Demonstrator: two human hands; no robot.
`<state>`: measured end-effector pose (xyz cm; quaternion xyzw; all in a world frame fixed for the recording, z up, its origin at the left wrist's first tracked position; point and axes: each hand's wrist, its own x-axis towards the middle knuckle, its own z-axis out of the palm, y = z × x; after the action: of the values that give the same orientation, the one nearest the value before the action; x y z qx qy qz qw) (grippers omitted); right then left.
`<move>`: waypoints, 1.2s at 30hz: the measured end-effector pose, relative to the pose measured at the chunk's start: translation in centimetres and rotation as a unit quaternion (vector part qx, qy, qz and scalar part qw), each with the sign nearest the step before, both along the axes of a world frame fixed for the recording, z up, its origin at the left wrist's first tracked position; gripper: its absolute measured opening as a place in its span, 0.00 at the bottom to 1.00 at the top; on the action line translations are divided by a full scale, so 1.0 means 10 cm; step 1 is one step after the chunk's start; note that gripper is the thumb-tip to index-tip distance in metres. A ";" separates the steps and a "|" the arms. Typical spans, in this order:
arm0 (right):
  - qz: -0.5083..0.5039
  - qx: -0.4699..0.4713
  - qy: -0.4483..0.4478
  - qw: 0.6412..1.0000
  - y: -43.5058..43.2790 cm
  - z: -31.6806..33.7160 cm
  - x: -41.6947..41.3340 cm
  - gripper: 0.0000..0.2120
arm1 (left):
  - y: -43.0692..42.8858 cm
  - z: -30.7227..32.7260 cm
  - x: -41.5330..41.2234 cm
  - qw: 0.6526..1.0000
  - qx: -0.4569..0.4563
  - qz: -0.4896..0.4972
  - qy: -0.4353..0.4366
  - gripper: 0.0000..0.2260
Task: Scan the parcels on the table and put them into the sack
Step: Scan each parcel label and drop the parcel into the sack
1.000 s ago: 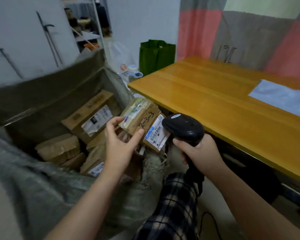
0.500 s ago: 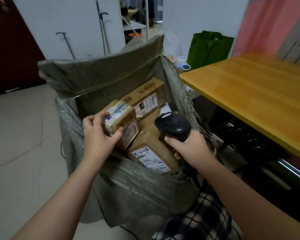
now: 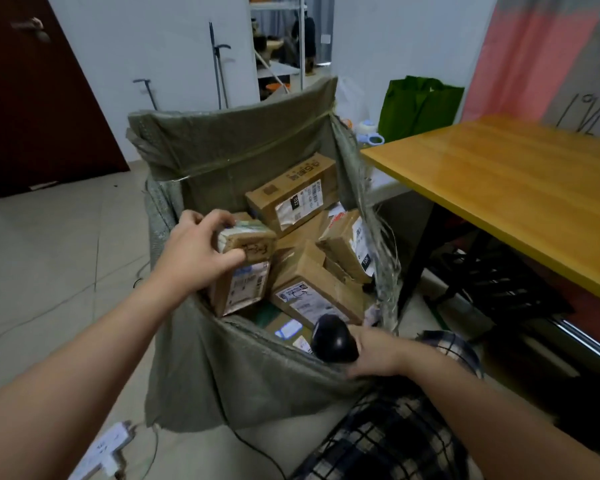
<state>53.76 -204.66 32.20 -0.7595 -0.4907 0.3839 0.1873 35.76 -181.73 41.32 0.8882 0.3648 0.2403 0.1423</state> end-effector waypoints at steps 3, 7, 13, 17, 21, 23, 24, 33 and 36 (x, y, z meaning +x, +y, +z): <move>-0.077 0.162 0.016 0.984 -0.17 0.25 -0.07 0.22 | -0.15 0.11 0.08 0.995 -0.022 -0.067 -0.067 0.22; -0.225 0.328 0.065 0.915 -0.35 0.64 -0.02 0.23 | -0.33 0.28 0.42 0.977 -0.070 -0.188 -0.071 0.23; -0.277 0.433 0.124 0.849 -0.40 0.99 0.10 0.22 | -0.38 0.31 0.60 0.926 -0.127 -0.351 0.061 0.22; -0.318 0.430 0.085 0.841 -0.27 1.08 0.24 0.17 | -0.32 0.33 0.62 0.917 -0.034 -0.324 0.231 0.20; -0.363 0.412 0.086 0.832 -0.18 1.02 0.31 0.11 | -0.46 0.33 0.64 0.934 0.023 -0.277 0.226 0.34; -0.344 0.414 0.089 0.838 -0.13 0.96 0.26 0.13 | -0.76 0.28 0.74 0.928 0.026 -0.318 0.193 0.35; -0.336 0.414 0.095 0.841 -0.11 0.94 0.23 0.14 | -0.90 0.25 0.81 0.926 0.024 -0.327 0.186 0.30; -0.276 0.336 0.095 0.895 -0.10 0.88 0.49 0.22 | -0.60 0.79 0.57 0.980 0.026 -0.167 -0.108 0.07; -0.285 0.322 0.104 0.897 -0.05 0.79 0.43 0.25 | -0.65 0.67 0.60 0.983 0.032 -0.174 -0.037 0.08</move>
<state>58.07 -205.18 40.07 -0.7207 -0.3282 0.2116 0.5728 41.71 -188.19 47.98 0.9329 0.1910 0.2560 0.1667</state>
